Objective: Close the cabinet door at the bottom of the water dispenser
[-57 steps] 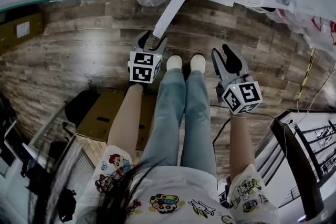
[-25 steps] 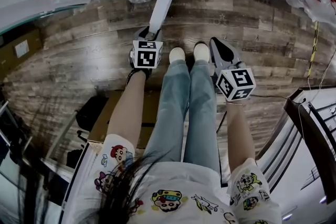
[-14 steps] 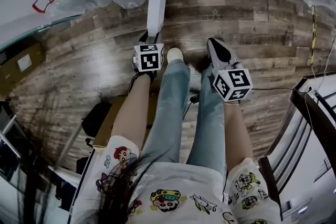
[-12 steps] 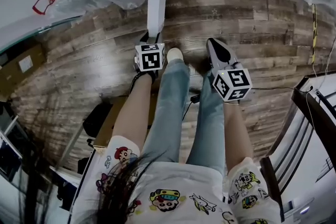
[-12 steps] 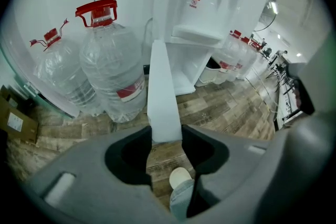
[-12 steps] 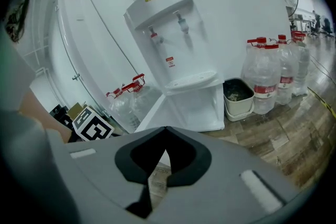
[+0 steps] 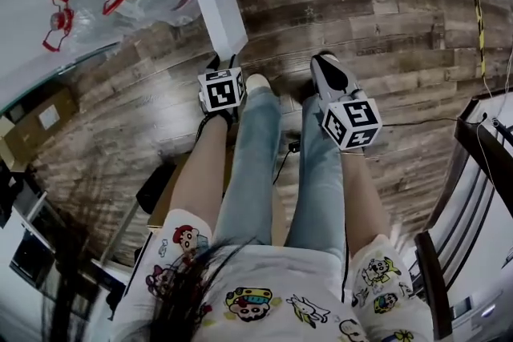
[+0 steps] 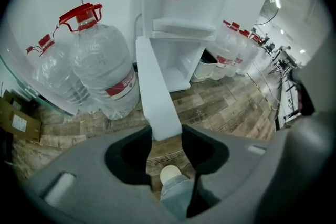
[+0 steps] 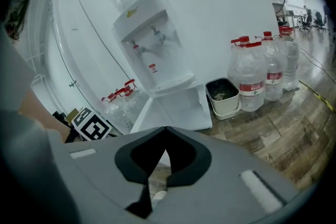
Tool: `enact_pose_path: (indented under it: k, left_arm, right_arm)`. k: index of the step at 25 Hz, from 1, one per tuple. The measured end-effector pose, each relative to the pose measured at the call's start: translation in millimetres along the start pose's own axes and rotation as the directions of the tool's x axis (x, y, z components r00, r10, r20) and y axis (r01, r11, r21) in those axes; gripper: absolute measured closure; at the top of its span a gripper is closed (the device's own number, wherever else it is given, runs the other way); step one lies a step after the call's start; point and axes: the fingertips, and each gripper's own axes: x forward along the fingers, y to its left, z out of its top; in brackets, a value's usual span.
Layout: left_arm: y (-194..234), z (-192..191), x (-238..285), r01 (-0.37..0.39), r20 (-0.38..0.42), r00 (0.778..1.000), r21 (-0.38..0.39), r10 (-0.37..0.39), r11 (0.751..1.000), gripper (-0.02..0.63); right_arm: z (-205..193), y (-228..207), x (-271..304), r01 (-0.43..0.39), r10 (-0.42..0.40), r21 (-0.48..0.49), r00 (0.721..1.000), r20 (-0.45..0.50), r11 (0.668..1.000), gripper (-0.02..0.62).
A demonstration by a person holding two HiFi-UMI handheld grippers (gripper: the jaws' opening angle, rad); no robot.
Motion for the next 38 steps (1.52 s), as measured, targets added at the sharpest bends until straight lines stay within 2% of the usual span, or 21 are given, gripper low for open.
enact_pose_path:
  k: [3, 9, 17, 29, 38]
  left_arm:
    - [-14, 2, 1, -0.019, -0.020, 1.000, -0.013, 0.018, 1.000, 0.429]
    - [-41, 12, 9, -0.053, -0.037, 0.998, -0.112, 0.049, 0.992, 0.426]
    - [-81, 34, 21, -0.093, -0.052, 0.995, -0.223, 0.083, 0.970, 0.423]
    - [-133, 83, 43, -0.101, 0.012, 0.993, -0.453, 0.120, 0.886, 0.420]
    - [-158, 114, 58, -0.089, 0.039, 0.991, -0.539, 0.131, 0.838, 0.414]
  right_arm:
    - [2, -20, -12, -0.003, 0.003, 0.013, 1.000, -0.001, 1.000, 0.583]
    - [10, -59, -26, -0.011, 0.011, 0.028, 1.000, -0.004, 1.000, 0.583]
    - [25, -104, -35, -0.003, 0.003, 0.063, 1.000, -0.004, 0.998, 0.584]
    - [48, -149, -25, -0.043, 0.045, 0.029, 0.997, -0.070, 0.999, 0.583]
    - [56, -171, -14, -0.066, 0.069, 0.026, 0.993, -0.100, 0.997, 0.583]
